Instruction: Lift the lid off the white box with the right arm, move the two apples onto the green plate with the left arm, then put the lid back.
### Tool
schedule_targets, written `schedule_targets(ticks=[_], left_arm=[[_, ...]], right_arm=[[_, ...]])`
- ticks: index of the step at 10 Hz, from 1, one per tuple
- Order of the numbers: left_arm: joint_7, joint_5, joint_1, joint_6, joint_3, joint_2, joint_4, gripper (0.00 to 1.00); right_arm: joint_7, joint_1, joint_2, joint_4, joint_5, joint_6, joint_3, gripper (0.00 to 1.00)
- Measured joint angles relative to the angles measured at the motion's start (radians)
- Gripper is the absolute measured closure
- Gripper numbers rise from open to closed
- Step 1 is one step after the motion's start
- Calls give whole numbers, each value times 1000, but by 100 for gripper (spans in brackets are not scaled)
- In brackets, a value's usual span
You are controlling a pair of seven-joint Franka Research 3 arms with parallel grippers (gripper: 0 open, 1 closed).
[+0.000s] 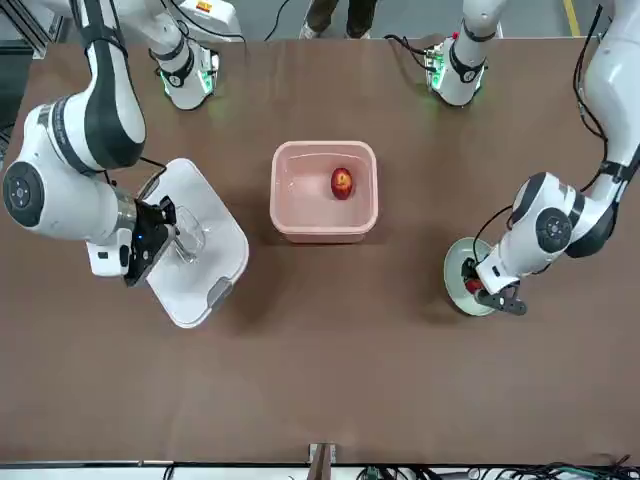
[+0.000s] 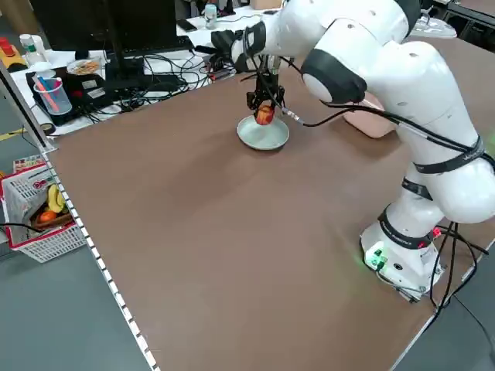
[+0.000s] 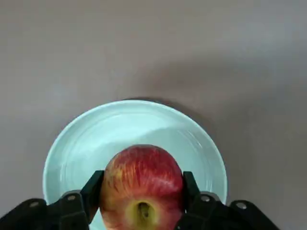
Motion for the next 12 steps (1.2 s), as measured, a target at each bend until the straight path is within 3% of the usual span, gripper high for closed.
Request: schedule_targets(ticks=[7, 9, 10, 12], left_arm=[[20, 15, 12, 4, 74, 4, 0, 28], [18, 15, 13, 5, 74, 3, 0, 17], [9, 15, 13, 4, 71, -4, 2, 4], [-70, 13, 20, -79, -5, -42, 3, 1]], right_arm=[[0, -1, 0, 0, 0, -1, -1, 93], [0, -1, 0, 0, 0, -1, -1, 93], [0, -1, 0, 0, 0, -1, -1, 93], [0, -2, 0, 0, 0, -1, -1, 93]])
